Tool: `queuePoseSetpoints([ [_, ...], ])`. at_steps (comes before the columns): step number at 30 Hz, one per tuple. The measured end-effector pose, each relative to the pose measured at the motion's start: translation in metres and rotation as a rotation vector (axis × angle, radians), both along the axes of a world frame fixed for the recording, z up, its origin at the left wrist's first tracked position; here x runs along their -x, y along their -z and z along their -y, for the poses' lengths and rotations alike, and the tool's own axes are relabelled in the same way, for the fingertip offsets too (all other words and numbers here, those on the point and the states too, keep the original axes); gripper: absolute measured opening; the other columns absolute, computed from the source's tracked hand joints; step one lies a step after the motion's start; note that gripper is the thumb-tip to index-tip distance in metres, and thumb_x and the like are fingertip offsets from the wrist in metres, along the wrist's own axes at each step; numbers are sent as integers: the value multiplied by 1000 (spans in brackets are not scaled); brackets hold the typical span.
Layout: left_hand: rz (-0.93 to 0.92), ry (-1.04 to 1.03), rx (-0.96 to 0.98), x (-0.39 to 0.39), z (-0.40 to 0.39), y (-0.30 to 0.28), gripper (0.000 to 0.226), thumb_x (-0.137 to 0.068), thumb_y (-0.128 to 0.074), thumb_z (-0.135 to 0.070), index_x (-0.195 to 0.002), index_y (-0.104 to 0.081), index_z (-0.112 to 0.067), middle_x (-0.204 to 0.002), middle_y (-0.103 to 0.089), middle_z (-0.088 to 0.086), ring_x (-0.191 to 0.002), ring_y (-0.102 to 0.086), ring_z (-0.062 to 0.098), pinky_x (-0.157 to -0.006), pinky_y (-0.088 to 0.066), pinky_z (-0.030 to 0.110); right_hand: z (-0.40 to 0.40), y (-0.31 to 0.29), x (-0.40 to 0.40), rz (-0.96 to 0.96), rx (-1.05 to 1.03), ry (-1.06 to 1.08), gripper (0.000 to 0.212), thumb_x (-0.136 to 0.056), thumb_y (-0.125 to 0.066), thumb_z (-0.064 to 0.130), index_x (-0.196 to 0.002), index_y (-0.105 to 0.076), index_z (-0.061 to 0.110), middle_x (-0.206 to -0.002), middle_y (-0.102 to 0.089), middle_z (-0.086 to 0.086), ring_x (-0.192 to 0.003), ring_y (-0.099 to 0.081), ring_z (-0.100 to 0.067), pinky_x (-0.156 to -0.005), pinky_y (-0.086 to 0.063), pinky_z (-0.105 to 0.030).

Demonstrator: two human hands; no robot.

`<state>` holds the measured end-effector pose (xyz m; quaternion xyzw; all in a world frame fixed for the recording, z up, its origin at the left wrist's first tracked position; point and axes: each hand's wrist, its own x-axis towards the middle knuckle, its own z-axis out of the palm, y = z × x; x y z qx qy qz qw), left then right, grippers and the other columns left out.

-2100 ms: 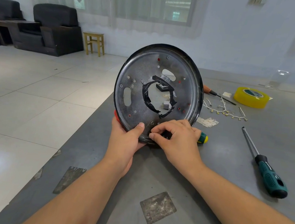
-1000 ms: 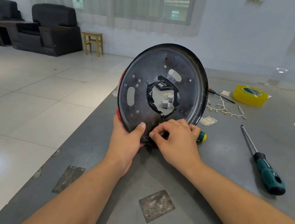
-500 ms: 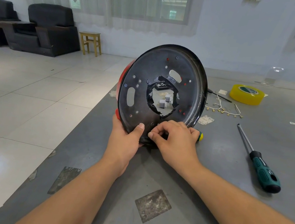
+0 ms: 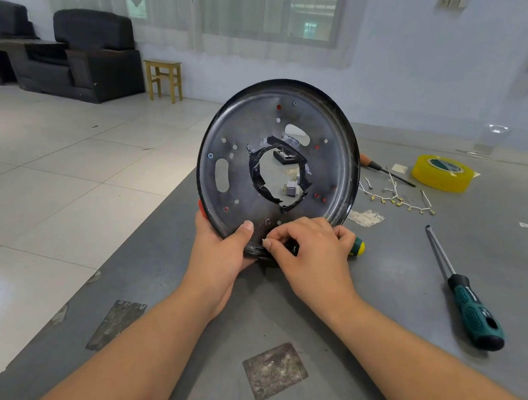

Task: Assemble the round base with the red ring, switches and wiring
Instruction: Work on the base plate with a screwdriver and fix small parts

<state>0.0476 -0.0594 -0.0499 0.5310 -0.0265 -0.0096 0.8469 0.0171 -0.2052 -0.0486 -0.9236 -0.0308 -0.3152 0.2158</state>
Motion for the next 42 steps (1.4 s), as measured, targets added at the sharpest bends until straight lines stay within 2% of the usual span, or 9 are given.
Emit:
queuePoseSetpoints([
  [7,-17,-8,33,0,1,-1,56,-103,-57,4,-150,-42,-24,-136,-69,7,-117,-72,29,-79,-66,42,2,1,-1,11,8,-26,8,-94,-65,42,-91,-72,39,-90,-63,22,-101,-51,-3,-85,-20,-34],
  [10,-32,-33,68,-2,-1,-1,59,-103,-58,4,-151,-41,-25,-140,-66,6,-120,-70,29,-82,-66,44,8,-3,-1,117,17,-41,8,-95,-63,34,-99,-69,36,-100,-63,20,-105,-51,-6,-89,-27,-34],
  [14,-60,-113,101,-5,-5,-3,62,-103,-60,2,-153,-38,-27,-143,-63,0,-121,-69,23,-77,-66,36,29,-12,-5,198,2,128,13,-91,-58,26,-104,-58,25,-105,-58,7,-101,-52,-21,-85,-34,-37],
  [20,-40,-230,163,-13,-16,-4,63,-103,-60,4,-152,-37,-28,-141,-63,-5,-116,-71,16,-72,-64,30,56,-2,-12,-310,158,298,46,-96,-51,52,-138,-53,33,-133,-58,2,-126,-50,-27,-99,-38,-42],
  [24,-24,-283,169,-17,-20,-5,63,-102,-59,4,-150,-37,-30,-134,-63,-9,-110,-71,12,-71,-63,29,59,-2,-16,-379,180,259,42,-99,-52,54,-137,-56,37,-124,-60,0,-120,-52,-29,-92,-44,-41],
  [31,-49,-332,226,-22,-26,-5,56,-102,-57,6,-145,-38,-25,-127,-63,-12,-100,-72,7,-72,-66,34,57,0,-19,-320,28,224,31,-106,-48,35,-129,-58,18,-122,-60,-9,-114,-55,-33,-88,-46,-41],
  [37,-58,-343,240,-24,-29,-5,50,-103,-55,8,-133,-37,-28,-122,-58,-12,-99,-68,6,-72,-66,33,51,-6,-13,-97,-257,116,24,-106,-48,34,-122,-60,20,-104,-61,5,-99,-55,-20,-77,-38,-34],
  [39,-58,-345,240,-25,-28,-4,50,-103,-55,7,-133,-38,-28,-122,-59,-12,-98,-69,6,-76,-66,36,46,-10,-8,-68,-249,29,21,-104,-52,32,-118,-63,21,-96,-59,10,-90,-51,-13,-73,-35,-31],
  [42,-51,-350,256,-25,-29,-4,56,-103,-55,8,-144,-36,-24,-124,-60,-11,-100,-69,6,-81,-66,40,34,-10,-1,-93,-162,-40,17,-99,-59,34,-111,-68,27,-93,-63,12,-87,-56,-15,-75,-46,-35],
])
